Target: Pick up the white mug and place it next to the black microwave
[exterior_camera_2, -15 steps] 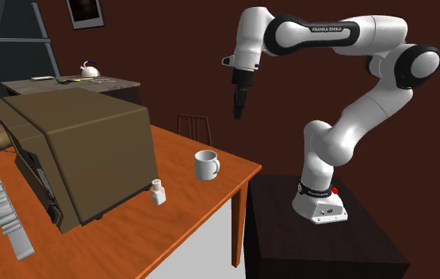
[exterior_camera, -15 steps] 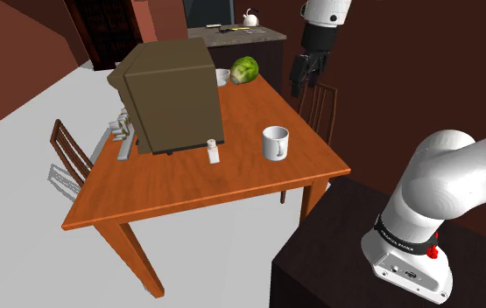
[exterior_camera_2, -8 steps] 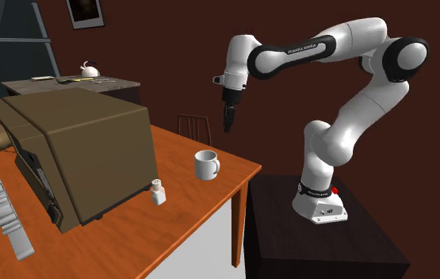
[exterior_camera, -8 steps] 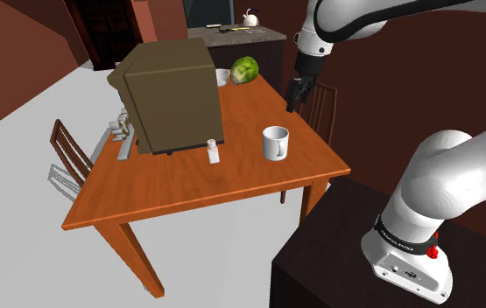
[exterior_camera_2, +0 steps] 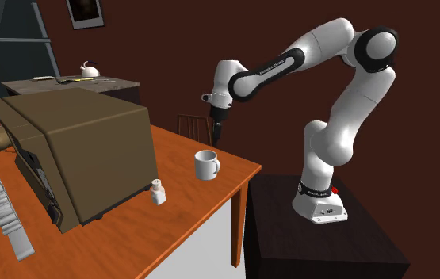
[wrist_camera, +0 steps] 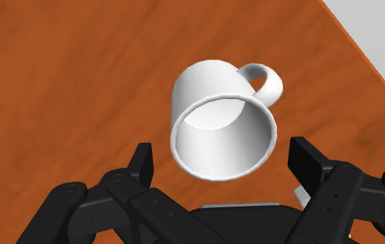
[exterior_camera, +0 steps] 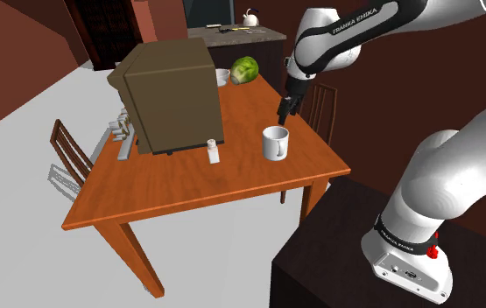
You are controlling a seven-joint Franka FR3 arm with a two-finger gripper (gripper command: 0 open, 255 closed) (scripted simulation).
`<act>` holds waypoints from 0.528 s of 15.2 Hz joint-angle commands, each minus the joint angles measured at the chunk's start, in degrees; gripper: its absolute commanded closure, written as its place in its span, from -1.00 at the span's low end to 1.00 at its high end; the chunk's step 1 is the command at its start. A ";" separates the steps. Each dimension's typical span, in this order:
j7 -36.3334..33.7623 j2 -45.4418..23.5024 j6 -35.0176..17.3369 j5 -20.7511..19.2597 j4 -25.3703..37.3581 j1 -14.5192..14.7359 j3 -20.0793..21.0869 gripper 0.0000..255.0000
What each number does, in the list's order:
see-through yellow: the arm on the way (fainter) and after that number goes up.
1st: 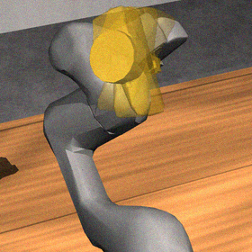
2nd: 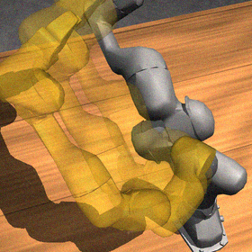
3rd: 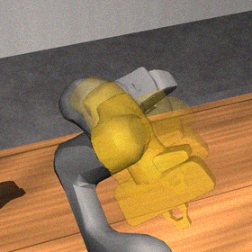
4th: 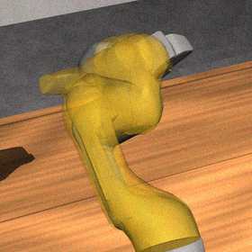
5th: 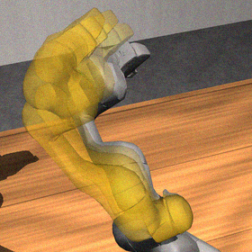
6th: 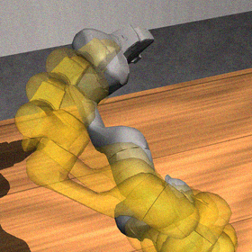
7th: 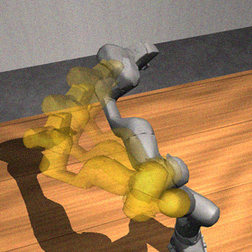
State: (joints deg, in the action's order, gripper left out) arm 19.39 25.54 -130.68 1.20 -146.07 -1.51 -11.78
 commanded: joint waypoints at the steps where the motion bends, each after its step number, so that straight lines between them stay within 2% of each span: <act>1: 2.70 -4.03 -4.20 0.66 0.25 0.33 -1.63 -1.00; 4: 7.08 -10.72 -9.74 2.87 1.73 1.31 -3.97 -1.00; 8: 7.92 -12.93 -12.36 3.96 1.25 1.78 -4.22 -1.00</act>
State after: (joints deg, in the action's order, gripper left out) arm 27.07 13.23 -142.24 4.85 -144.66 0.11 -15.93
